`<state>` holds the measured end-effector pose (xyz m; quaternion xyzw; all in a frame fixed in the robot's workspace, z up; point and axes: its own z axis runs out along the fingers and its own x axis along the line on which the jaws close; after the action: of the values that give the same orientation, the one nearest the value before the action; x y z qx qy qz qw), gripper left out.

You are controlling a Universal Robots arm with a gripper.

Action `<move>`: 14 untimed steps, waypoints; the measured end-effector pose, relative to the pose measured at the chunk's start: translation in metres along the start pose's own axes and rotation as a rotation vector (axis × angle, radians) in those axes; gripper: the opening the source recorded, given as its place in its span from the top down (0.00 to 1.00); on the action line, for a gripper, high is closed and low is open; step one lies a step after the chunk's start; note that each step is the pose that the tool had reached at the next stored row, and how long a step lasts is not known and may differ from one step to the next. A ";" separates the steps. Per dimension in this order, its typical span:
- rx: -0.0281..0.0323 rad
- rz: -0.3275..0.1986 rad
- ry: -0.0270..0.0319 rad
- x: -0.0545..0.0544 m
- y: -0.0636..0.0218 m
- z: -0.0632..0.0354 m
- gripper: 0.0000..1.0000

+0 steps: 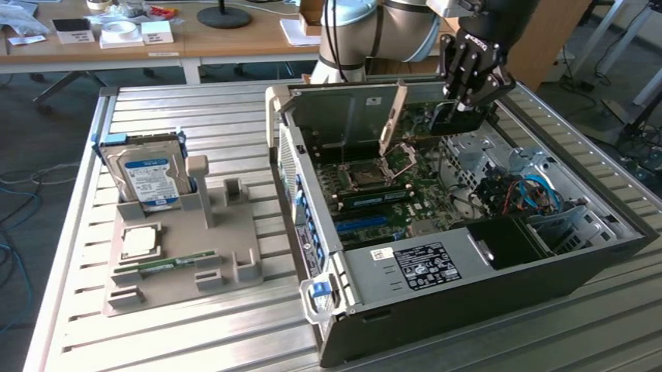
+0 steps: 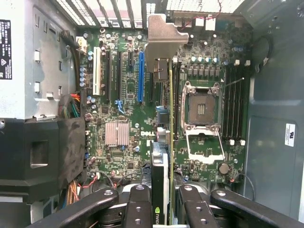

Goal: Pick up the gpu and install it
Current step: 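Insert the gpu into the slot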

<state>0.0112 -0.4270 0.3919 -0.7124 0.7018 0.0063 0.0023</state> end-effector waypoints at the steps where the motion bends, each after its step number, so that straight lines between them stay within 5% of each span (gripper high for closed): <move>1: 0.0000 0.000 0.0000 0.000 0.0000 0.0000 0.73; 14: -0.0005 -0.042 0.0001 0.000 0.0037 0.0005 0.73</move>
<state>0.0075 -0.4270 0.3913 -0.7268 0.6868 0.0064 0.0022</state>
